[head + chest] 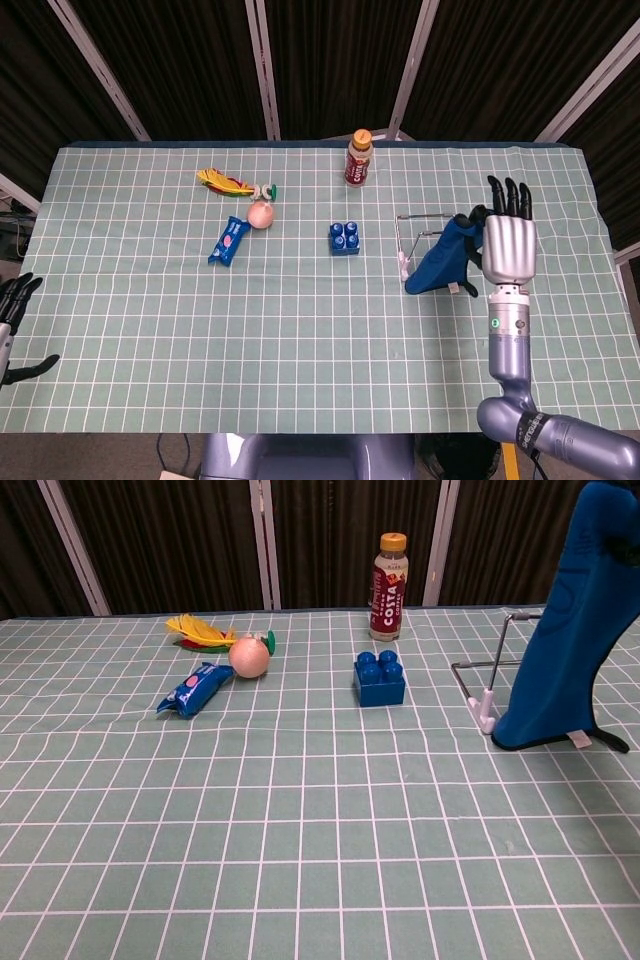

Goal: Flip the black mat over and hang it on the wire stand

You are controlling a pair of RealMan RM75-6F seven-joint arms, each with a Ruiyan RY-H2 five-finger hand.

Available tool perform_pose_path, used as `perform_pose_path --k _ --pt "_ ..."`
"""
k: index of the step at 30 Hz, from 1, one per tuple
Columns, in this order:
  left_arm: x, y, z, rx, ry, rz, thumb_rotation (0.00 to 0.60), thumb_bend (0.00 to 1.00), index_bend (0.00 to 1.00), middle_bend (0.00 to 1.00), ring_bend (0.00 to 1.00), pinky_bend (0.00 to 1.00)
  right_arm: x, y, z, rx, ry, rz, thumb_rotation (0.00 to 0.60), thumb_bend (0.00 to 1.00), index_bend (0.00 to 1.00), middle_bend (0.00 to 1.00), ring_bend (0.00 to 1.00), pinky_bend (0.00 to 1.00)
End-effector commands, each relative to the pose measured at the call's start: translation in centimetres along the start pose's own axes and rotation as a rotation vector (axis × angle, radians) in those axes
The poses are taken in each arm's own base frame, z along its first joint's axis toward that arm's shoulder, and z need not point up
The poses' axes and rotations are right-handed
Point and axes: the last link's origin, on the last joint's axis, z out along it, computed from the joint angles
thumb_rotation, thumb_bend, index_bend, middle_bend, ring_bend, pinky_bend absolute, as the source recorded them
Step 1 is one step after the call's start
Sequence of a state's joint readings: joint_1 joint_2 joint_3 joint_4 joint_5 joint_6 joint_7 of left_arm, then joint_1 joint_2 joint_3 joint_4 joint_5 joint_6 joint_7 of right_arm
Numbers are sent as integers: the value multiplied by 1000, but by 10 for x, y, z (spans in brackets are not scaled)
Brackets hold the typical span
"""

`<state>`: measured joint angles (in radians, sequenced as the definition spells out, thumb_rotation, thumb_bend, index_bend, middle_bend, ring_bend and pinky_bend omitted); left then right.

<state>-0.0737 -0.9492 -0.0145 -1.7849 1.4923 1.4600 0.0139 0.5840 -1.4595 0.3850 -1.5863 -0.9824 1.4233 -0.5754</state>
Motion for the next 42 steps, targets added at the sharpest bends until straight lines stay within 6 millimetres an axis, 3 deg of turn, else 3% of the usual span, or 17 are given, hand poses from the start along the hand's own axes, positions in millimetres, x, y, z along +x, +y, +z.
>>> perform_pose_path --k 1,18,29,42 --pt "-1 0 2 4 -2 4 600 0 0 0 0 0 -5 -2 7 -18 -4 3 600 531 751 80 0 0" --pt "-7 -3 8 34 -20 18 600 0 0 0 0 0 -1 -21 38 -115 35 16 600 535 751 80 0 0" --pt "-8 -3 9 38 -23 21 600 0 0 0 0 0 -11 -30 50 -105 16 0 600 534 750 80 0 0" --pt "-11 -6 15 67 -33 26 600 0 0 0 0 0 -28 -47 79 -60 -10 -67 600 530 750 80 0 0"
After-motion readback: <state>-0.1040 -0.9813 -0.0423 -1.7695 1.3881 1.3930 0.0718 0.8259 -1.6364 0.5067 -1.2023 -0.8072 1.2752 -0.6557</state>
